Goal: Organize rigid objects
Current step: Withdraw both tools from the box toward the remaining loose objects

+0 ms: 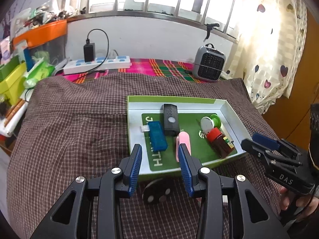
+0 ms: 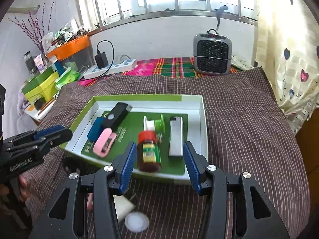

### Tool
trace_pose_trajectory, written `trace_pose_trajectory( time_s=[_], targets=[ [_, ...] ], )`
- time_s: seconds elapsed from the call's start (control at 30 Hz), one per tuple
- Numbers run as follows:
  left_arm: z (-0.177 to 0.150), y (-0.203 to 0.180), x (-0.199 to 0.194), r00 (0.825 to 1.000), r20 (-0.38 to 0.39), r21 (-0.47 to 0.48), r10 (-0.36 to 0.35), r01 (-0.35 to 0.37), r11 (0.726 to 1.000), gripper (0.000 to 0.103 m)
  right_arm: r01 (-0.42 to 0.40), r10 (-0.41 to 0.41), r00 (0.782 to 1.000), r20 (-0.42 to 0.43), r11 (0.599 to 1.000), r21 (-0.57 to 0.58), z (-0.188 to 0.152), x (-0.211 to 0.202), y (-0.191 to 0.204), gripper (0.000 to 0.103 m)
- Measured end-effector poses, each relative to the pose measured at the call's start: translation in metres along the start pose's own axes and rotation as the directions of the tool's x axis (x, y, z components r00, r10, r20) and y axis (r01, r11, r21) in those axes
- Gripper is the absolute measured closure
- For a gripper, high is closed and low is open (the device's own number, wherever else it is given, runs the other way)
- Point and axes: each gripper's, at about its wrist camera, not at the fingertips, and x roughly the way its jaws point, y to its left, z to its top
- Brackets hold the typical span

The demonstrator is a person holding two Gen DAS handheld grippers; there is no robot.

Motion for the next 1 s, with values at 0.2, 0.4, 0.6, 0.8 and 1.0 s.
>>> trace_pose_trajectory(
  time_s=[0.2,0.4,0.6,0.8,1.0],
  targets=[
    [-0.012,0.006,-0.010,1.000,0.003,-0.027,-0.015,0.015,1.000,0.066,0.000,0.000,1.000,-0.010,1.000,0.015,-0.024,-0.016,0.000,0.054],
    [-0.027,0.015,-0.016,1.000,-0.003,-0.063,-0.024,0.024,0.998,0.066,-0.025,0.024,0.998,-0.057,1.000,-0.016,-0.053,-0.021,0.008,0.053],
    [-0.038,0.025,-0.023,1.000,0.001,-0.095,-0.031,0.031,0.995,0.066,-0.030,0.027,0.997,-0.075,0.999,-0.034,-0.064,-0.020,0.016,0.053],
    [-0.043,0.029,-0.024,0.999,-0.007,-0.095,-0.049,0.048,0.994,0.066,-0.004,0.002,0.995,-0.097,1.000,-0.022,-0.068,-0.012,0.019,0.053],
    [-0.048,0.034,-0.019,0.997,-0.024,-0.098,-0.074,0.071,0.993,0.066,0.038,-0.042,0.993,-0.106,0.999,-0.035,-0.070,-0.007,0.022,0.053]
  ],
)
